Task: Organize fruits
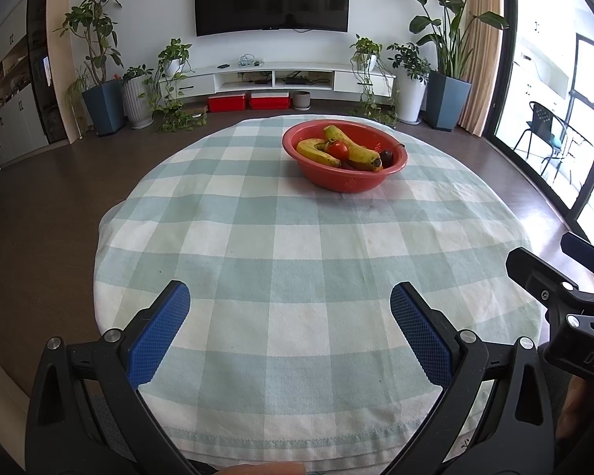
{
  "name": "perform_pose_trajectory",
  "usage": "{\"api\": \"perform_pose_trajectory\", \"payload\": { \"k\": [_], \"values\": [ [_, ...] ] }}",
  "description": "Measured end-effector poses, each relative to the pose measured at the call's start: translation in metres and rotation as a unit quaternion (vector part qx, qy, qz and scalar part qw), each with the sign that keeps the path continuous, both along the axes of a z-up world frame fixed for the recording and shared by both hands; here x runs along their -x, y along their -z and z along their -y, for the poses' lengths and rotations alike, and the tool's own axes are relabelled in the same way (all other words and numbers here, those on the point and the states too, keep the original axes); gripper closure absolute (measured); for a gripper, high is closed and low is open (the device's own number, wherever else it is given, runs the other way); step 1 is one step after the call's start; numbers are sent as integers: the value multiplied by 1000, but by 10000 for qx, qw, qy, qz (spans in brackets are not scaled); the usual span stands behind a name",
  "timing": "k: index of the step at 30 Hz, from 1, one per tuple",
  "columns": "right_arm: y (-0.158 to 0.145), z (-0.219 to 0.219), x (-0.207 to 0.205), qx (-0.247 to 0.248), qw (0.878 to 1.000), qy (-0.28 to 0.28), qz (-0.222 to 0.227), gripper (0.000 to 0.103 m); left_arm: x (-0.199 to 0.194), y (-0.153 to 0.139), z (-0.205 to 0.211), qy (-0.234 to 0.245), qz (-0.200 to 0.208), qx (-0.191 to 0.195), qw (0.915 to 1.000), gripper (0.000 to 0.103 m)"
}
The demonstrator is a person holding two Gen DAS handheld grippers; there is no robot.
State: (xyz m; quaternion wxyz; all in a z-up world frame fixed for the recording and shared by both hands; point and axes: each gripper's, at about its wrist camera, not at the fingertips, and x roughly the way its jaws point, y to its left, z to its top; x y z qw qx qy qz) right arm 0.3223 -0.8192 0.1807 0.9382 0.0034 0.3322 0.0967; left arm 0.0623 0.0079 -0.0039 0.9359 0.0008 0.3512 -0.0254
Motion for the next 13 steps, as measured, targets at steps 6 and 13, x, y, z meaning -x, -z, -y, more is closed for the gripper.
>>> {"api": "perform_pose_trajectory", "payload": {
  "k": [6,13],
  "values": [
    [2,0,2,-7,10000,-7,-29,0,5,4,1,6,-6,-12,10000,0],
    [10,9,15,-68,9999,34,-134,0,9,0,-2,-64,131,-72,9999,0]
  ]
}}
